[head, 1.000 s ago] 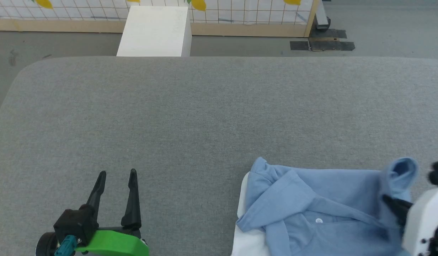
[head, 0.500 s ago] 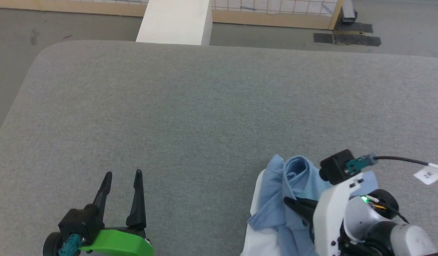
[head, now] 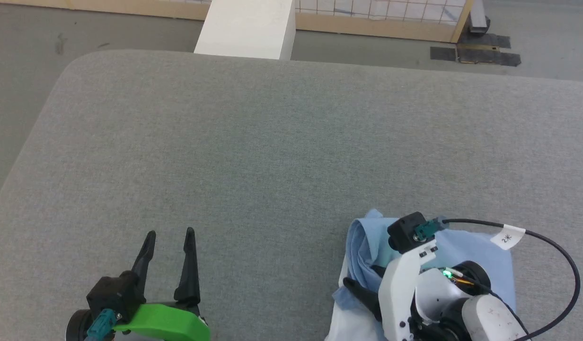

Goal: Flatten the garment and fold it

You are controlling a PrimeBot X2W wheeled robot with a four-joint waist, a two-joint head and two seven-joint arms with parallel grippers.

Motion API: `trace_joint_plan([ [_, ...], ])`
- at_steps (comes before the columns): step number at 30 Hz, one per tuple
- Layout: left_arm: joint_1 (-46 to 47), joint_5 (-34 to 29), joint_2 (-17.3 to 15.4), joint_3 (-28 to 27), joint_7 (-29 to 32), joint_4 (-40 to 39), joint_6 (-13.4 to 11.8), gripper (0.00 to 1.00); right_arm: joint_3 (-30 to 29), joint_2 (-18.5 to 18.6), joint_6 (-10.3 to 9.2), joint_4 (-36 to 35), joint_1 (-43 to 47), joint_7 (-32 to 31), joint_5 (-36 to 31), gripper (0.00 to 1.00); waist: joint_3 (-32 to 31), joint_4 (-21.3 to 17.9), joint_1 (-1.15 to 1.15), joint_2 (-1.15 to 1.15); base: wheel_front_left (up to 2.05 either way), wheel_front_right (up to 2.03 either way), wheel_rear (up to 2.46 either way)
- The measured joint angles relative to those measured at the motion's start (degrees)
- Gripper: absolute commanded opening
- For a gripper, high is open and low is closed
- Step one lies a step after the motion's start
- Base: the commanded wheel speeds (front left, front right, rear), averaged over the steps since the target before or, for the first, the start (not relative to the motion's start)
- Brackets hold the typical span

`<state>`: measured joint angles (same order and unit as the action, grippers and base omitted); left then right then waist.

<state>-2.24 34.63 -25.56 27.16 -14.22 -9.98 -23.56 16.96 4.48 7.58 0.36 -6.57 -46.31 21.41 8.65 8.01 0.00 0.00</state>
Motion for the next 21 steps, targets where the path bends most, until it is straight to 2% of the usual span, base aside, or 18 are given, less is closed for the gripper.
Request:
trace_joint_plan([
  [4, 0.00, 0.11, 0.07, -0.11, 0.00, 0.30, 0.25, 1.00, -1.43, -0.54, 0.00, -0.88, -0.29, 0.54, 1.83, 1.00, -0.53, -0.93, 0.00, 0.00, 0.00, 0.00, 0.00],
  [7, -0.02, 0.16, 0.00, -0.25, -0.01, 0.22, 0.30, 1.00, -6.39, -0.27, 0.00, -6.46, -0.16, 0.53, 2.77, 1.00, -0.85, -1.96, 0.00, 0.00, 0.00, 0.00, 0.00],
  [14, -0.07, 0.01, -0.68, -0.57, -0.05, -0.89, -0.19, 1.00, -20.13, 4.49, 0.00, -15.43, 6.17, 0.76, 1.26, 1.00, -0.48, -3.45, 0.00, 0.00, 0.00, 0.00, 0.00],
  [17, -0.07, -0.34, -1.05, -0.49, -0.05, -1.55, -0.25, 1.00, -24.20, 6.45, 0.00, -15.57, 9.83, 1.56, 0.08, 1.00, -0.14, -3.82, 0.00, 0.00, 0.00, 0.00, 0.00],
  [21, -0.06, -0.36, -1.42, -0.42, 0.11, -2.04, -0.45, 1.00, -25.95, 4.77, 0.00, -12.13, 12.60, 3.13, -0.16, 1.00, 0.27, -4.33, 0.00, 0.00, 0.00, 0.00, 0.00],
])
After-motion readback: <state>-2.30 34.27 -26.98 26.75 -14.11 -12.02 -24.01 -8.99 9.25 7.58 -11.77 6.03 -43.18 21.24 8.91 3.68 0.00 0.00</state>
